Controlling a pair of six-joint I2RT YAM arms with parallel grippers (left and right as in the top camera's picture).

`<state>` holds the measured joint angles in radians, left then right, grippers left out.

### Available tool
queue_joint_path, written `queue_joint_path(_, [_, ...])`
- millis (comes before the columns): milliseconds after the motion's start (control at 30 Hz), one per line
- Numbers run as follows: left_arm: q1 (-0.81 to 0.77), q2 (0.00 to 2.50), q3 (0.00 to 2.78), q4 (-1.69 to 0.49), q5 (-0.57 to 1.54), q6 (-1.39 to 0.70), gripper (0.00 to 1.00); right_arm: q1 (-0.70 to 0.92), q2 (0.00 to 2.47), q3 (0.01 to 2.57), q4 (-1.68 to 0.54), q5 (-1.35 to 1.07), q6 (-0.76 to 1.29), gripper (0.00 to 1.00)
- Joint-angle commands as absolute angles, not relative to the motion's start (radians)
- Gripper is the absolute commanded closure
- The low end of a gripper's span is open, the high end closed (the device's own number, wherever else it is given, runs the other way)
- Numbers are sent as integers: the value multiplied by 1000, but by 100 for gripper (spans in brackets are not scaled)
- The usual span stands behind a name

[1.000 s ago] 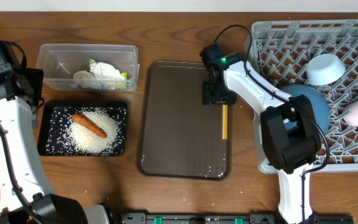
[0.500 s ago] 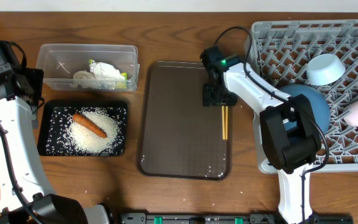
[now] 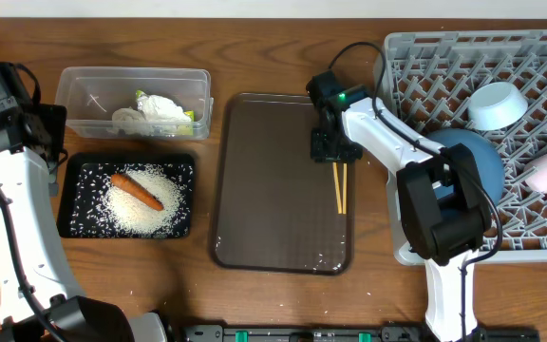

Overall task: Sort waste into correct bins and load items into the dishwasher rack
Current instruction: 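Carry the chopsticks with the right gripper toward the dishwasher rack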

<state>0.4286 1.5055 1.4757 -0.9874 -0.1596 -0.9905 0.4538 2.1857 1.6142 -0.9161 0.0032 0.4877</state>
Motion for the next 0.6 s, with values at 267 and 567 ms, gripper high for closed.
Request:
queue_joint_path(267, [433, 1512, 1476, -991, -165, -985, 1, 437, 2132, 1595, -899, -43, 489, 99])
queue_joint_path(567, [433, 1512, 1476, -991, -165, -985, 1, 319, 1923, 1771, -1000, -33, 332, 99])
